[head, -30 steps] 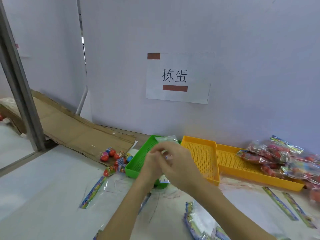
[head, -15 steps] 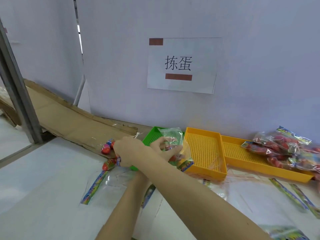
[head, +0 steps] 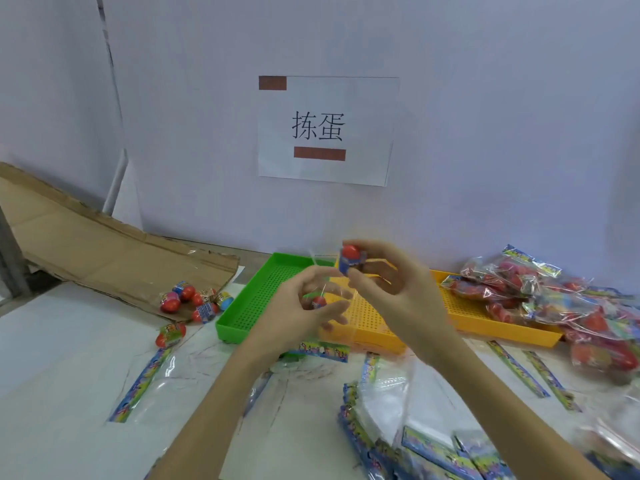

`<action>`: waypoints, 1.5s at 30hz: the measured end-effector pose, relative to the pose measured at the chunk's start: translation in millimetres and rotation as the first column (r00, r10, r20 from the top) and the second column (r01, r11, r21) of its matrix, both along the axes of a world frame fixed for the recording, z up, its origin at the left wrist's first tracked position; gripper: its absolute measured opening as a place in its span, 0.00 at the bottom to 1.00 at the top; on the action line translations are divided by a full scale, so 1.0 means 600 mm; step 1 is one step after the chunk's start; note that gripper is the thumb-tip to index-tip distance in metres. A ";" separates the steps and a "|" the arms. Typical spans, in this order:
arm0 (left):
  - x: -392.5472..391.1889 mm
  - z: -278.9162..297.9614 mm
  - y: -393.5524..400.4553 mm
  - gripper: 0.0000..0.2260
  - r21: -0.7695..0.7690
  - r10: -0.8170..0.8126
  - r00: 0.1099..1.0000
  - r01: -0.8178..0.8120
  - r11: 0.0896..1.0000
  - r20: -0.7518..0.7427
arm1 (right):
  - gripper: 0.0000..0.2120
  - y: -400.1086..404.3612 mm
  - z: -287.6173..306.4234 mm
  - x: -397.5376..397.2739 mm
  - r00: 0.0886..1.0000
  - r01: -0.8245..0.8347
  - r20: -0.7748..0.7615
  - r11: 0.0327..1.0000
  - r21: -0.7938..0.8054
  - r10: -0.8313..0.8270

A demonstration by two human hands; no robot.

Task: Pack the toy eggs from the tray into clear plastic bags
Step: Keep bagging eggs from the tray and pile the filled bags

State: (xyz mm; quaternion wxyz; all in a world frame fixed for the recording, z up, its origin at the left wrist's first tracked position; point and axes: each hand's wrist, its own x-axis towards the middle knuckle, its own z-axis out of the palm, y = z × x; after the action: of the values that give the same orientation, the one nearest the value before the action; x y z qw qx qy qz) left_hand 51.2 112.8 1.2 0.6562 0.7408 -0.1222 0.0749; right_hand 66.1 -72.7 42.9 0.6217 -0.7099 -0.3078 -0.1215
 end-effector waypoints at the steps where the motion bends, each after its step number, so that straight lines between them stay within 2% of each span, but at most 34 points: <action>1: 0.000 -0.001 -0.003 0.16 0.025 -0.021 1.000 0.020 0.999 0.014 | 0.14 -0.020 -0.012 -0.002 1.000 0.011 -0.026 0.999 0.035 -0.010; 6: -0.001 -0.001 -0.013 0.20 0.118 -0.121 0.991 0.113 0.987 0.062 | 0.13 -0.079 -0.049 -0.016 0.992 0.118 -0.058 0.984 0.133 -0.111; 11: 0.002 -0.008 -0.022 0.22 0.333 -0.132 0.986 0.090 0.939 0.104 | 0.13 -0.095 -0.053 -0.018 0.991 0.129 0.020 0.983 0.128 -0.133; 13: 0.001 -0.010 -0.023 0.22 0.356 -0.142 0.985 0.098 0.929 0.099 | 0.13 -0.097 -0.052 -0.019 0.985 0.145 0.082 0.987 0.063 -0.150; 17: 0.000 -0.008 -0.025 0.22 0.336 -0.150 0.983 0.107 0.936 0.105 | 0.15 -0.095 -0.055 -0.022 0.922 0.266 0.331 0.951 -0.158 -0.203; 23: -0.004 -0.004 -0.029 0.20 0.280 -0.152 0.978 0.108 0.954 0.140 | 0.16 -0.091 -0.060 -0.023 0.904 0.287 0.391 0.922 -0.260 -0.171; 27: -0.002 -0.006 -0.029 0.18 0.286 -0.126 0.983 0.082 0.955 0.137 | 0.17 -0.095 -0.056 -0.027 0.921 0.268 0.354 0.924 -0.273 -0.162; 34: -0.007 -0.001 -0.031 0.17 0.269 -0.145 0.977 0.098 0.958 0.158 | 0.12 -0.102 -0.056 -0.028 0.984 0.132 0.153 0.946 -0.295 -0.090; 39: -0.010 0.002 -0.036 0.18 0.223 -0.139 0.981 0.107 0.969 0.135 | 0.06 -0.116 -0.052 -0.025 0.991 0.094 0.120 0.945 -0.313 -0.059; 45: -0.011 0.002 -0.044 0.15 0.164 -0.100 0.983 0.075 0.984 0.152 | 0.09 -0.107 -0.056 -0.022 0.992 0.060 0.126 0.903 -0.425 -0.006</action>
State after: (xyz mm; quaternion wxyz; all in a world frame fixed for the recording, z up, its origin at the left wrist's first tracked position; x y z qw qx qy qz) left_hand 44.6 86.5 2.3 0.5862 0.7760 -0.2123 0.0950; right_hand 52.6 -137.0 9.2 0.4288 -0.8253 -0.3522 -0.1047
